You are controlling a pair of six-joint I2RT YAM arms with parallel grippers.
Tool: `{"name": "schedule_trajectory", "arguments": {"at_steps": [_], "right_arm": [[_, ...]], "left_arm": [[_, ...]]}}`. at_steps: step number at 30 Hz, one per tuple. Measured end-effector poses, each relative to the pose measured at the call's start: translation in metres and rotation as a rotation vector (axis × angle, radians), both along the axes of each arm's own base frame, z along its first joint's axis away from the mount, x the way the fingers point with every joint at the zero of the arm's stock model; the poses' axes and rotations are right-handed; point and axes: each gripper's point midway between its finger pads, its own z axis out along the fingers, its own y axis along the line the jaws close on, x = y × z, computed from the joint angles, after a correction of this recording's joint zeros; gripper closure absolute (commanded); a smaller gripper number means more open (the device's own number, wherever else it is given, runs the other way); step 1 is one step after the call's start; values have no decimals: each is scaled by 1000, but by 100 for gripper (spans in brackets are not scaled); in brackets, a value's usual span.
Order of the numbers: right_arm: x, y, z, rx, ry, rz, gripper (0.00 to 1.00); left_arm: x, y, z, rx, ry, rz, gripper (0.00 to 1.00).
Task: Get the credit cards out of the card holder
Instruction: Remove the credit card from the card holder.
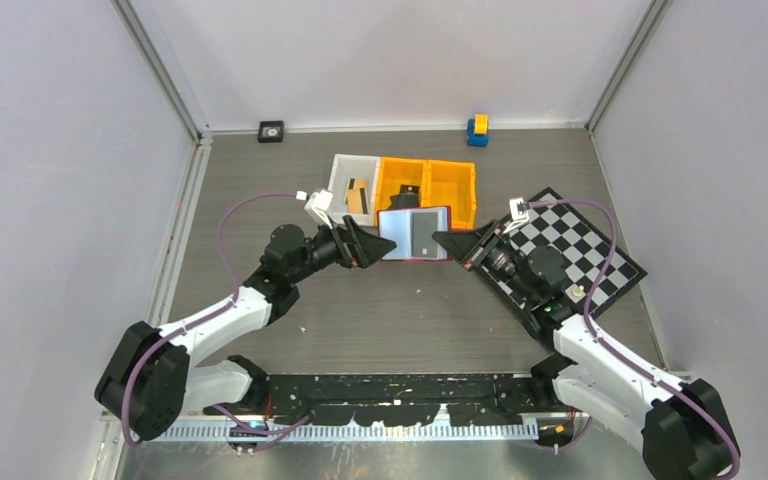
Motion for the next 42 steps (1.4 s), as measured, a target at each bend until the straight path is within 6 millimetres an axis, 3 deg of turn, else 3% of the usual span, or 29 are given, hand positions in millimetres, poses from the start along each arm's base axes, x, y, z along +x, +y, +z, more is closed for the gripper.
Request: {"name": "schedule_trajectory", "arguments": {"at_steps": [16,22,31,37,39,42], "right_arm": [[3,0,-12,-22,43,-5,100],[13,14,-33,-1,133,65,100],[35,11,-33,167,214,138,100],[29,13,-19,213,183,185,100],[27,13,-16,216,175,193,100],[26,14,-16,218,174,198,99]], "left_arm": [[1,-4,2,-21,-14,-17,0],[5,-4,-17,-7,39,-8,2],[11,2,-20,-16,67,19,0],[9,0,-18,-34,76,1,1],[9,-3,-20,-42,80,-14,5],[8,-7,-25,-55,107,-36,22]]}}
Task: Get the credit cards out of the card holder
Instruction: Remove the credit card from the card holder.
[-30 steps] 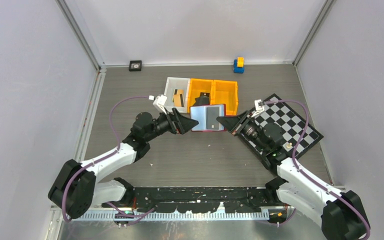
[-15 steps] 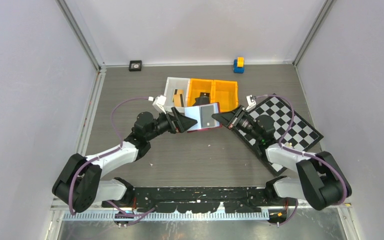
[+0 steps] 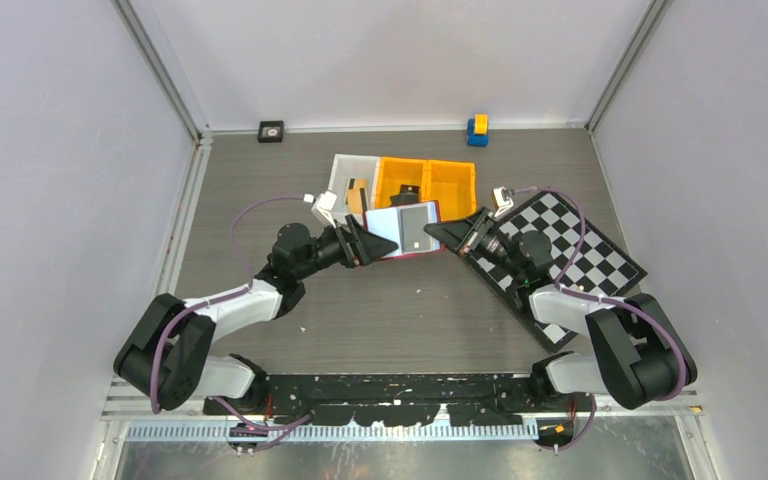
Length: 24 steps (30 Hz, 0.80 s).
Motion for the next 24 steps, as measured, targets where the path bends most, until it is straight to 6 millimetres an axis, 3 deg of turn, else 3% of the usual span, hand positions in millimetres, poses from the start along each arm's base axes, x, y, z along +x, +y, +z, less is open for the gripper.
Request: {"name": "schedule_trajectory", "arguments": {"at_steps": [4,8,18,24], "right_arm": [[0,0,-1,-3,3,0,100],[1,0,-6,-20,13,-3,100],[-2,3,-23,-107,33,-6,99],[-4,9,-33,-165,41,4,98]], "left_arm": [[-1,-3,5,-36,-4,-26,35],[-2,-3,15,-65,-29,-41,42],[-3,-4,17,-69,-35,-50,62],[-3,-4,16,-67,-35,-50,84]]}}
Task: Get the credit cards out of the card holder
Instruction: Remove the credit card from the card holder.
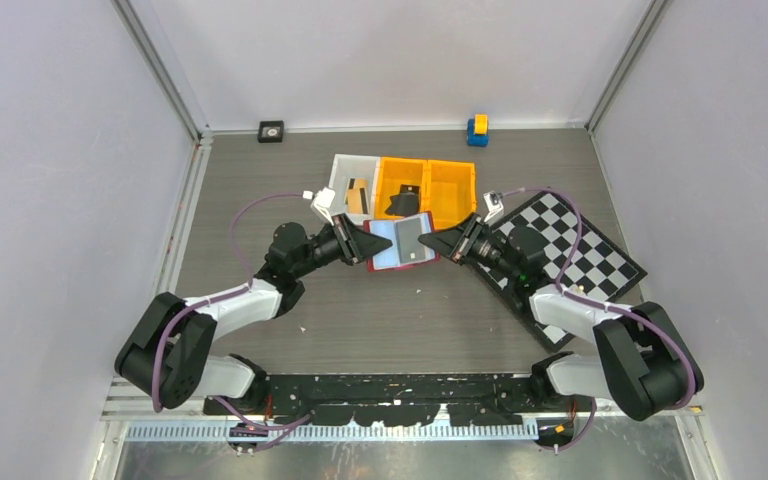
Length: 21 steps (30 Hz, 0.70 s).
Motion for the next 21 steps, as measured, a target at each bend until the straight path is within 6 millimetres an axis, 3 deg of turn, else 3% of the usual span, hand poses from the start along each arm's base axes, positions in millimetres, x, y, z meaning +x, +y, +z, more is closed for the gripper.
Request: {"name": "schedule_trajectory", "arguments": {"at_steps": [6,10,21], "right_arm": [[3,0,-5,-43,4,-12,76],[4,-1,-14,-93,25,-27,74],[7,-6,-29,-148,46,-53,49]], "left_arm": [[2,2,-7,23,22,12,100],[3,8,-17,66,50,42,100],[4,15,-33,141,92,71,100]]}}
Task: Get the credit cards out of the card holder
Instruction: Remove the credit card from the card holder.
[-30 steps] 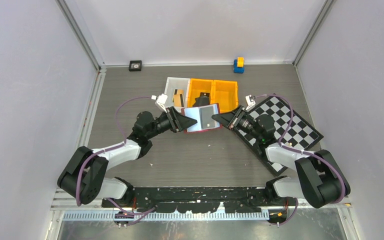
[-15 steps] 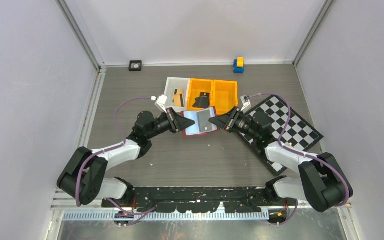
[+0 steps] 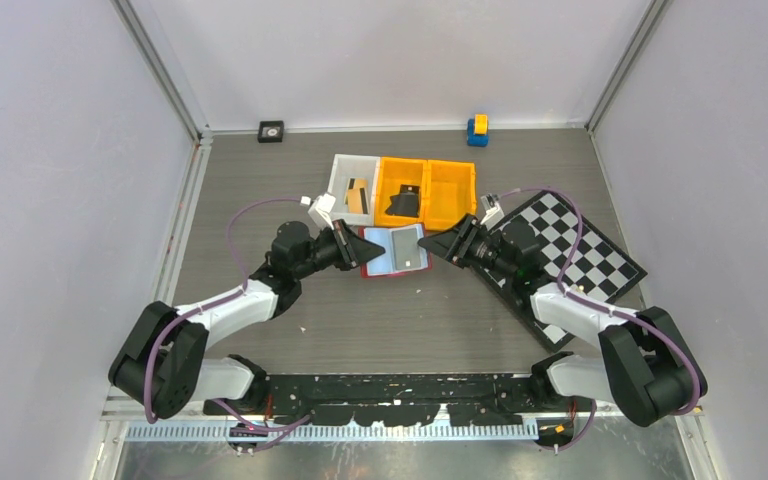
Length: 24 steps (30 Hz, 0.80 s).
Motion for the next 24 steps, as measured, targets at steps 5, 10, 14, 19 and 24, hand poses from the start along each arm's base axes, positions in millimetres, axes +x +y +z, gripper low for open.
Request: {"name": "schedule_trajectory", "arguments": {"at_steps": [5,10,14,19,24], "right_arm": [[-1,0,4,3,-16,-2,34],[1,-1,4,-15,-35,-12,9],[4,-5,-7,-95,-60,-55,7],[3,11,-20,-240,-182,-89,7],[20,25,-55,-360,-283,-112,7]], "left_arm": [[0,0,-1,5,7,0,100],[-1,0,-3,10,13,0,100],[0,1,-6,26,6,-2,100],[4,2,-7,55,-28,4,100],[8,6,-12,94,-48,21,100]]}}
